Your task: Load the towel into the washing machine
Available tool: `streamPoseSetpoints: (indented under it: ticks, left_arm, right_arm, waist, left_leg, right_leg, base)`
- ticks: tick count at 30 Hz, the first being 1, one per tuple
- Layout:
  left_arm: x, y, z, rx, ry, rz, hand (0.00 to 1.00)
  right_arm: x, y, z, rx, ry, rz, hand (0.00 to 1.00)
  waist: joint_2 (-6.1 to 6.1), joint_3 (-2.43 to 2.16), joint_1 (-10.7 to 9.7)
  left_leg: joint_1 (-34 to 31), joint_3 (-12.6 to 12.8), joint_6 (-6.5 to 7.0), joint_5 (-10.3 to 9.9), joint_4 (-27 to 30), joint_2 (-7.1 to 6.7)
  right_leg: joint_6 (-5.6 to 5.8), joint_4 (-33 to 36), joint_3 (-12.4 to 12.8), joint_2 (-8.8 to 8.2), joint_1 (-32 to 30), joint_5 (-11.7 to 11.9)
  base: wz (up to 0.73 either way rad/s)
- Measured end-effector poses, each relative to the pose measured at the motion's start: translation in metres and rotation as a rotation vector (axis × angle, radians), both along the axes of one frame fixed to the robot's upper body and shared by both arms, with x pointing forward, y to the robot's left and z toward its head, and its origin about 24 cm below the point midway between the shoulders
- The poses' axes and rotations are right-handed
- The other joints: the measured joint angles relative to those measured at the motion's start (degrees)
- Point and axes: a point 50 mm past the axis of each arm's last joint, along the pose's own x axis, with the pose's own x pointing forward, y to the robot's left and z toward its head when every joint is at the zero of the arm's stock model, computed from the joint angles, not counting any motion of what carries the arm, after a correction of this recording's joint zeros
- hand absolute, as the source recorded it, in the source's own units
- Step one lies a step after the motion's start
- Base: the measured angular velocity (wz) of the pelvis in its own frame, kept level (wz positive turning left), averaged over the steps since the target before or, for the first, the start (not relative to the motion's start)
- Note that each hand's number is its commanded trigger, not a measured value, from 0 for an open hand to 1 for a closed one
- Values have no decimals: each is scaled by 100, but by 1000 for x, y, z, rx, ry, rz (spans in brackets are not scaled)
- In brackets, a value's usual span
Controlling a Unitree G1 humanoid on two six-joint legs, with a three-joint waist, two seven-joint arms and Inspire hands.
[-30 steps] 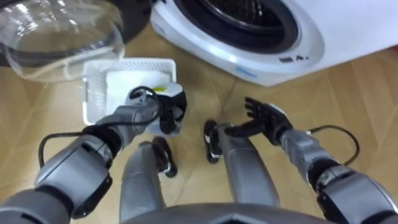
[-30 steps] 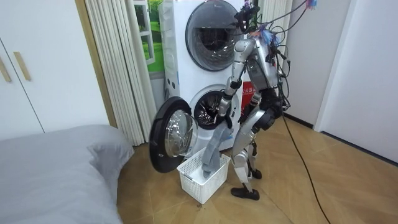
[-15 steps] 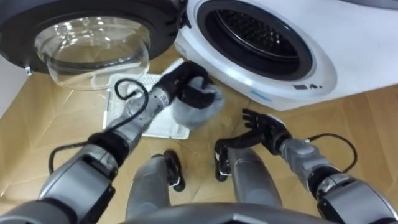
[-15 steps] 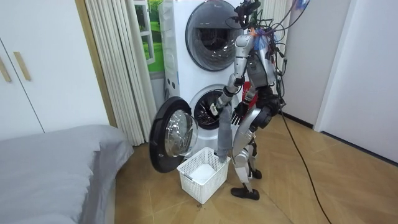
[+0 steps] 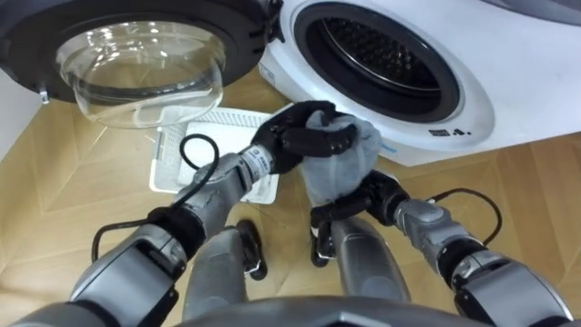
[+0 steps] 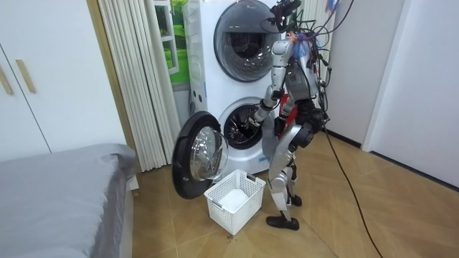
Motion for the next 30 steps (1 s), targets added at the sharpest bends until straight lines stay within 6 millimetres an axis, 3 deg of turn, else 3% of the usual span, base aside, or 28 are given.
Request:
streamPoseSetpoints:
  ticks: [3, 6, 7, 8, 15, 26, 27, 28, 29, 30]
  left_arm:
    - [-2, 0, -2, -10, 28, -5, 100]
    - [-1, 0, -2, -52, 59, 25, 100]
    - [-1, 1, -1, -72, 68, 40, 100]
    - [0, 1, -1, -83, 71, 51, 100]
    - [2, 1, 1, -179, 111, 120, 100]
    - [9, 2, 8, -352, 160, 236, 100]
    - [9, 2, 8, -356, 162, 239, 90]
    - [9, 2, 8, -361, 164, 242, 52]
    - [9, 2, 8, -361, 164, 243, 0]
    - [9, 2, 8, -360, 164, 243, 0]
  right_arm:
    - [-3, 1, -2, -5, 18, 10, 0]
    - [-3, 2, -2, -8, 21, 20, 0]
    - [-2, 2, -2, -9, 21, 18, 55]
    - [-2, 2, -2, -7, 20, 16, 100]
    - [0, 6, -1, -22, 8, 7, 100]
    - [12, 7, 6, -56, -54, -14, 100]
    - [12, 7, 6, -56, -57, -13, 100]
    - [12, 7, 7, -57, -59, -15, 100]
    - [12, 7, 7, -61, -61, -19, 100]
    - [12, 7, 7, -62, -61, -20, 100]
  waist:
    - [-23, -36, 29]
    - [-40, -42, 112]
    - [-45, -40, 150]
    - [-53, -35, 163]
    - [-140, 16, 161]
    - [-141, 16, 129]
    - [-140, 16, 130]
    - [-140, 16, 137]
    - [-140, 16, 145]
    - [-139, 15, 149]
  left_leg:
    - [124, -47, -13, 21, -75, -6]
    - [178, -46, -17, 24, -87, 3]
    - [180, -41, -17, 24, -91, 6]
    - [179, -39, -17, 24, -99, 5]
    - [175, -43, -20, 25, -135, 11]
    - [49, -81, -23, 27, -143, 12]
    - [50, -84, -23, 27, -146, 12]
    - [49, -96, -23, 27, -147, 9]
    - [48, -101, -23, 27, -149, 6]
    - [48, -102, -23, 27, -150, 5]
  right_leg:
    - [8, -117, -27, 20, 159, 20]
    - [13, -190, -5, 51, 220, 43]
    - [15, -200, -1, 57, 219, 49]
    - [16, -204, 0, 52, 218, 49]
    - [16, -233, 38, 71, 202, 49]
    - [17, -289, 5, 78, 119, 48]
    - [17, -295, 0, 78, 125, 48]
    - [18, -306, -10, 76, 136, 49]
    - [22, -311, -18, 74, 141, 51]
    - [23, -313, -22, 72, 143, 52]
  base:
    - [5]
    - [-1]
    - [-4]
    - [0]
    - [0]
    - [0]
    - [4]
    - [4]
    - [4]
    - [4]
